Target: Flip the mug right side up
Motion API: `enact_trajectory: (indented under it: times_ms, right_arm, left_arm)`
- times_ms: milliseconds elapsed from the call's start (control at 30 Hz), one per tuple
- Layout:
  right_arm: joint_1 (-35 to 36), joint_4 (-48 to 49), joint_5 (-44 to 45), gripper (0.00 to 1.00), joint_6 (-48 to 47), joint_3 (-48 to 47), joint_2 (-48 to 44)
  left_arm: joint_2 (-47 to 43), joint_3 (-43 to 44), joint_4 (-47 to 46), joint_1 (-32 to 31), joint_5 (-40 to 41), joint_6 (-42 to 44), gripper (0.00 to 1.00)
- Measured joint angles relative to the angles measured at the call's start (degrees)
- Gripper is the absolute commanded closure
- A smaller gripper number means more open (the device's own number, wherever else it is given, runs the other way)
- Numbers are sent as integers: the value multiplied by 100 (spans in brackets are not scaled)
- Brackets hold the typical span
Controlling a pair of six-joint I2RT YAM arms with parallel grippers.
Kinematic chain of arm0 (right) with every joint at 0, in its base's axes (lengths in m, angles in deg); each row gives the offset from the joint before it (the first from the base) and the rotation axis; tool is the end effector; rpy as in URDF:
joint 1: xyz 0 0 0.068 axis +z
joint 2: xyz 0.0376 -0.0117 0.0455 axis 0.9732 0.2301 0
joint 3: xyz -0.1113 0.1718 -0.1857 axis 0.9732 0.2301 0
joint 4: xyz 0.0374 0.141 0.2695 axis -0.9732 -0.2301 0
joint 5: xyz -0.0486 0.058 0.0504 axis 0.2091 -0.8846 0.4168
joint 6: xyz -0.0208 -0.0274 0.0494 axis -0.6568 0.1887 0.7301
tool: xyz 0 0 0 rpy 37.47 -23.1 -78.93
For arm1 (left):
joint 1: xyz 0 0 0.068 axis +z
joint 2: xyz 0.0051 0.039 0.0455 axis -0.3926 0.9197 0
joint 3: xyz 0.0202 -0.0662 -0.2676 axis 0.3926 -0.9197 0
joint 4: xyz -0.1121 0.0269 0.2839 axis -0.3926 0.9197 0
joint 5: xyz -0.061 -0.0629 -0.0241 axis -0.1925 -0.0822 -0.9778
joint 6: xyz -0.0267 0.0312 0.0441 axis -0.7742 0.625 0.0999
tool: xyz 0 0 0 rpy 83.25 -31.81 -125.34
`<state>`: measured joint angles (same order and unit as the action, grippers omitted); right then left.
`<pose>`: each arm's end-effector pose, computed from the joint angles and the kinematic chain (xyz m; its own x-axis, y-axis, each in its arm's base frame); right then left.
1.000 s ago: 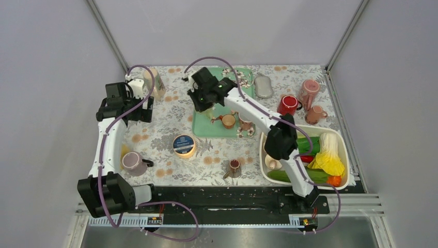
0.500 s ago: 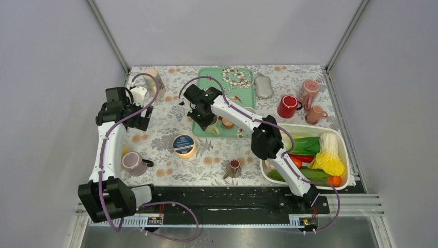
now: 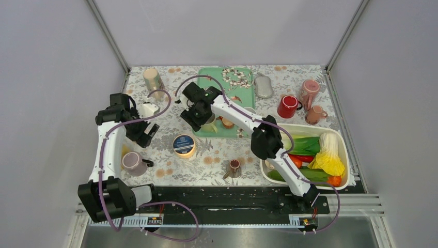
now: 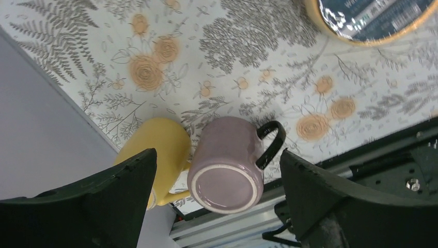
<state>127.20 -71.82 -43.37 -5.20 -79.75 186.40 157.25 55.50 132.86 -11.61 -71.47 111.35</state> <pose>0.3645 0.4505 0.2164 -0.4578 -0.7660 -0.4513 -0.8692 0.4924 0.0459 0.2629 0.0456 0.2877 -0.7492 0.5289 -0.3986 0.5151 0.8437 0.1513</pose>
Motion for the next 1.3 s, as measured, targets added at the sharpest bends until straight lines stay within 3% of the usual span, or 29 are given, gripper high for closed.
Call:
enact_trajectory:
  times_ms: [100,300,533,700,1033,1300]
  right_arm:
    - [0,221,-173,19,-9,234,-179]
    - [0,621,-278,6,-107,1285,-1373]
    - [-44,1746,-249,3,-254,3394,-3639]
    - [-170,2122,-227,3,-249,4107,-4129]
    - [-225,2280,-367,3,-140,4599,-4131]
    - [-225,2299,-490,2,-116,4599,-4131]
  left_arm:
    - [0,74,431,0,-129,413,10]
    - [-66,264,1484,0,-181,1895,13]
    - [-1128,-916,1908,-7,299,4343,7]
    - [-1788,-2090,1687,-17,741,5722,5]
    - [-1250,-2522,-616,-33,1167,6336,14]
    - [-260,-2044,-782,-33,212,5853,11]
